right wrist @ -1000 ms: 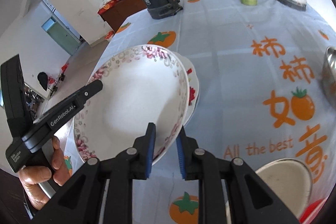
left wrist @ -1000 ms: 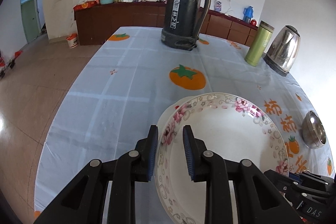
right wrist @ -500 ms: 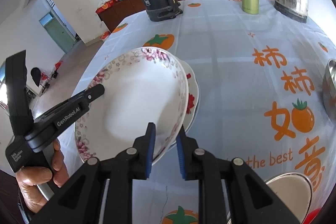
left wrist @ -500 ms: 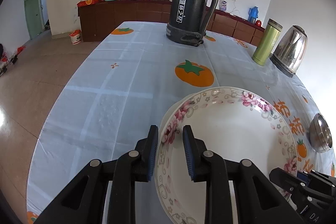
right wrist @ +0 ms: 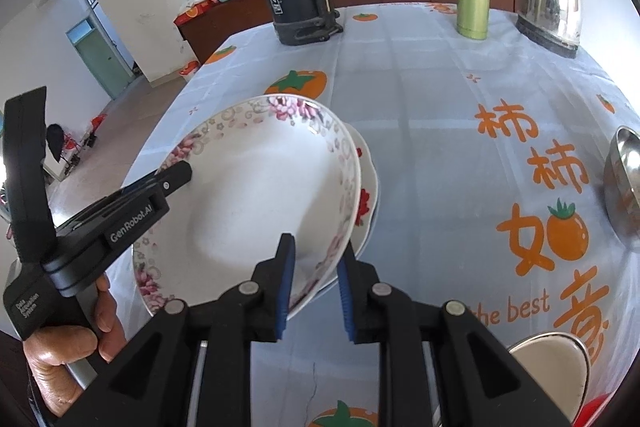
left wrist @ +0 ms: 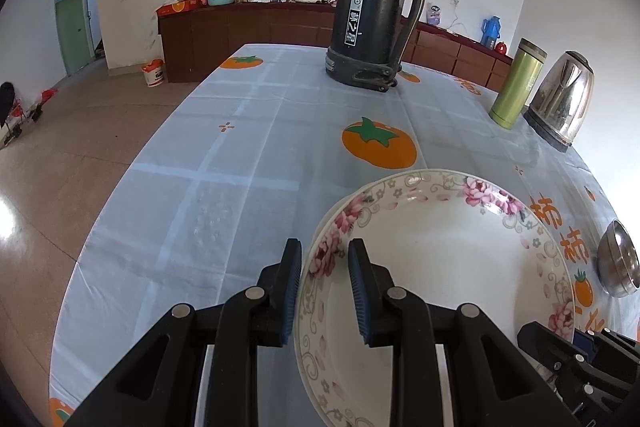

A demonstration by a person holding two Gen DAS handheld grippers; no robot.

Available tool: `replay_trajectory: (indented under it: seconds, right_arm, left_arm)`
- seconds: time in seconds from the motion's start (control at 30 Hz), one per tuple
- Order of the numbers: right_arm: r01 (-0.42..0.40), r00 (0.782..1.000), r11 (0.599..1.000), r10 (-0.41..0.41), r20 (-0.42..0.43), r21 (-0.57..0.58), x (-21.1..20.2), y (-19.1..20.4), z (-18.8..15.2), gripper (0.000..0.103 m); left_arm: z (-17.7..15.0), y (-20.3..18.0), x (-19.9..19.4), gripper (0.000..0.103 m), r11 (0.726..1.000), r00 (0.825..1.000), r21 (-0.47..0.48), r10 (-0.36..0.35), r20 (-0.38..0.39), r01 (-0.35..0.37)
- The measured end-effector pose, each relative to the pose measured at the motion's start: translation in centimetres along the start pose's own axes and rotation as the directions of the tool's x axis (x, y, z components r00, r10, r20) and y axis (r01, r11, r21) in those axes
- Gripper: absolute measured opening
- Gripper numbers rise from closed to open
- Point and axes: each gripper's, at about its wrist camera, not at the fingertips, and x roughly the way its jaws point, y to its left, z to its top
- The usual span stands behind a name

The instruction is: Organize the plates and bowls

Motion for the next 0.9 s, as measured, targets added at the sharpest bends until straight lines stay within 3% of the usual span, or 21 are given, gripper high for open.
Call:
replay_trajectory:
  seconds: [0.33, 0.9]
  right_arm:
    - [0.101, 0.995, 0.994, -0.101, -0.009, -0.043, -0.1, 1.5, -0.3, 0.025]
    - [0.146, 0.989, 0.989, -0.146, 0.006, -0.006, 0.9, 0.3, 0.2, 0.027]
  left_arm:
    - [0.0, -0.1, 0.1, 0.026, 1.000, 1.000, 0.020, -0.001, -0.005, 0.001]
    - [-0.4, -1.3, 0.4, 0.026, 0.998, 1.000, 0.067, 0.015, 0.012, -0.015]
